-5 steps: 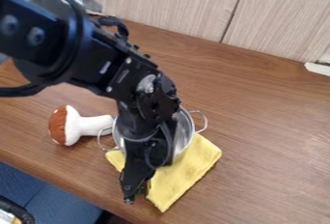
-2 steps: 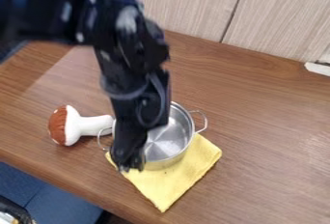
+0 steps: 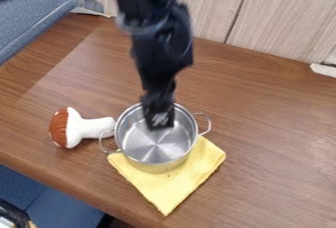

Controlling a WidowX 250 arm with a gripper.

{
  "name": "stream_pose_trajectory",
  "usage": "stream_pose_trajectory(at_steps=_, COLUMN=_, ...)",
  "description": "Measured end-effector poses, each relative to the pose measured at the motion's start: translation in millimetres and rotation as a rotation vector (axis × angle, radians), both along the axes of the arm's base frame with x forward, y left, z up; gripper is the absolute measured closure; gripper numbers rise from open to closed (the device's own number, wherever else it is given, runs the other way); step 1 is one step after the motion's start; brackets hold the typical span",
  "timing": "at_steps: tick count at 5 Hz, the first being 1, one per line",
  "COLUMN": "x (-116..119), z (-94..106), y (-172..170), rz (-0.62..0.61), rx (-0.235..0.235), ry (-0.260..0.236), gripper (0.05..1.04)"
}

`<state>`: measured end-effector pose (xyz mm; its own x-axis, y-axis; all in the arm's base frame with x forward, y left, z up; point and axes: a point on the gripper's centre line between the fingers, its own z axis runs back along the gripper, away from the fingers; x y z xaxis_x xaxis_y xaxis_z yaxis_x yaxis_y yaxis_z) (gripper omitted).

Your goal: Moved pan in the yellow cloth

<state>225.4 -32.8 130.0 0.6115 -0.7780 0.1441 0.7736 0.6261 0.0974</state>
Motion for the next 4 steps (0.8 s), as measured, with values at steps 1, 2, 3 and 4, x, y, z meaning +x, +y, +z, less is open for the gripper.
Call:
stream_pose_trajectory(at_steps=1, x=17.4, z=10.3, y=5.8, rz=0.139, rx=-0.003, ry=0.054, gripper=0.083)
stream_pose_trajectory(at_steps=2, x=31.3, z=11.3, y=12.3, rz=0.242, rx=0.033, ry=0.081, gripper=0.083)
stream_pose_trajectory(at_steps=3, x=30.5, z=11.6, y=12.5, rz=0.248, rx=0.031, ry=0.084, gripper=0.083)
stream_pose_trajectory(at_steps=4, x=30.6, z=11.2, y=12.5, rz=0.248, rx=0.032, ry=0.086, gripper=0.083)
